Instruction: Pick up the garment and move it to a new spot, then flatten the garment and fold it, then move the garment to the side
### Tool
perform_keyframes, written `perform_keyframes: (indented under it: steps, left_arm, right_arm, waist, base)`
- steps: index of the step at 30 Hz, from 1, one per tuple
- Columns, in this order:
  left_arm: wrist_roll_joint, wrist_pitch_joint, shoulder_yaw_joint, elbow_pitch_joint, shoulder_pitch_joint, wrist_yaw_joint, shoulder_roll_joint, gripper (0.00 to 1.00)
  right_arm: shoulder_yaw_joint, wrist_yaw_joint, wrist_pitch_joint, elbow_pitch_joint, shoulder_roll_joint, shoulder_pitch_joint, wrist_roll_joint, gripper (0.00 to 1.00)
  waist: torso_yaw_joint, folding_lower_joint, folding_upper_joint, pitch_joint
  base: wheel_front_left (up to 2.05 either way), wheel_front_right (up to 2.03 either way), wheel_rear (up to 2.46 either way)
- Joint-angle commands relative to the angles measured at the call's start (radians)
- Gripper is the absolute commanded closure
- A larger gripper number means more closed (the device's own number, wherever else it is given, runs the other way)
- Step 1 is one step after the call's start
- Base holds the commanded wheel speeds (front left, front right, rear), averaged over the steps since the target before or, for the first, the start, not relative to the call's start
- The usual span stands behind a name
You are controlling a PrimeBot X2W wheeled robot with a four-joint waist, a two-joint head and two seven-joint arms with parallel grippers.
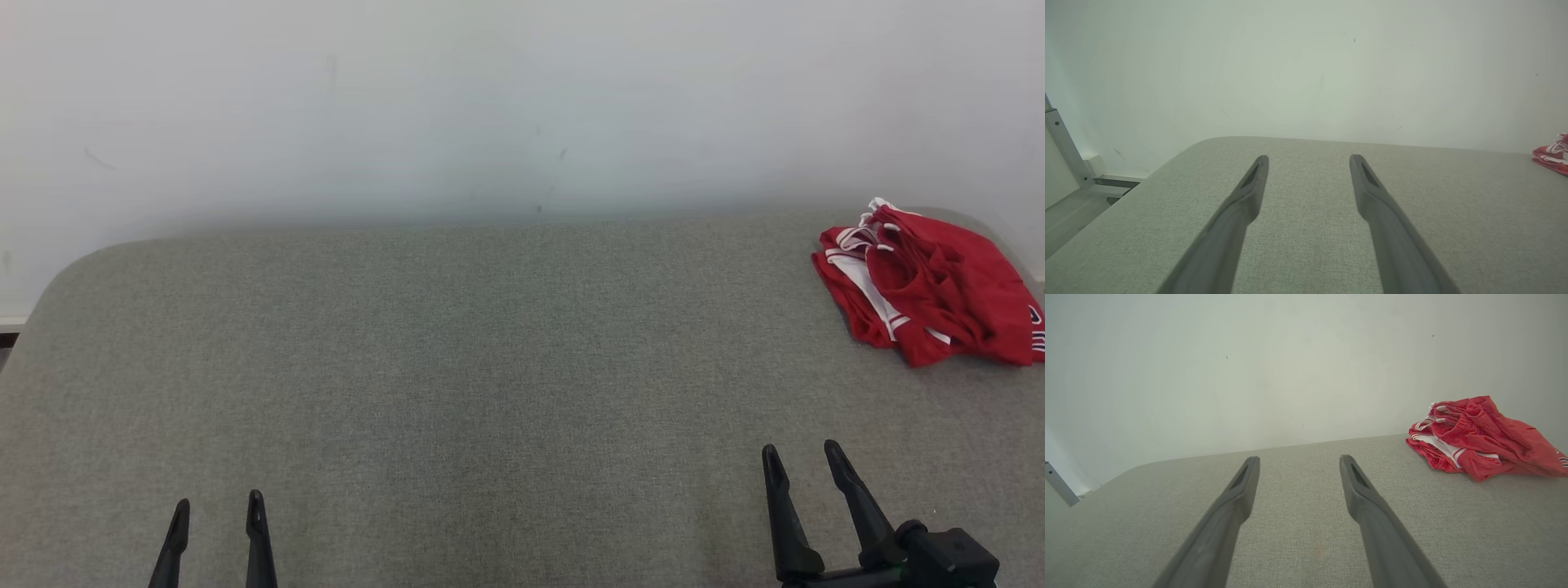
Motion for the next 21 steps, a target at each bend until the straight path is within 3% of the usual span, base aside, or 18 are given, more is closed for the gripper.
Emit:
perform_keyframes:
  steps: [1,2,3,6,21]
  left_arm:
    - [-0.002,-0.003,0.0,0.003,0.009,0.001,0.004,0.0]
    - [-0.003,-0.003,-0.001,0.002,0.009,0.0,0.005,0.0]
    - [-0.001,0.0,-0.001,0.001,0.0,0.0,0.002,1.0]
    - [-0.01,0.006,0.0,0.03,0.0,-0.001,-0.003,1.0]
    - [-0.296,0.081,0.016,0.063,-0.048,-0.019,-0.009,1.0]
  right_arm:
    - [0.0,-0.003,-0.001,0.001,0.004,0.008,-0.005,0.0]
    - [0.0,-0.003,-0.001,0.002,0.004,0.007,-0.006,0.0]
    - [0.0,0.0,0.0,0.002,0.001,0.0,0.0,1.0]
    - [0.002,0.0,0.001,0.023,0.001,0.008,0.01,1.0]
    - [-0.016,0.0,0.043,0.062,-0.014,-0.035,0.303,1.0]
  waist:
    - [-0.001,-0.0001,0.0,0.0]
    - [-0.001,-0.0001,0.0,0.001]
    - [-0.001,0.0,0.0,0.001]
    - [-0.001,0.0,0.0,0.001]
    - [0.001,0.0,0.0,0.004]
  base:
    - [0.0,0.0,0.0]
    - [0.0,0.0,0.0]
    - [0.0,0.0,0.0]
    - [0.0,0.0,0.0]
    - [0.0,0.0,0.0]
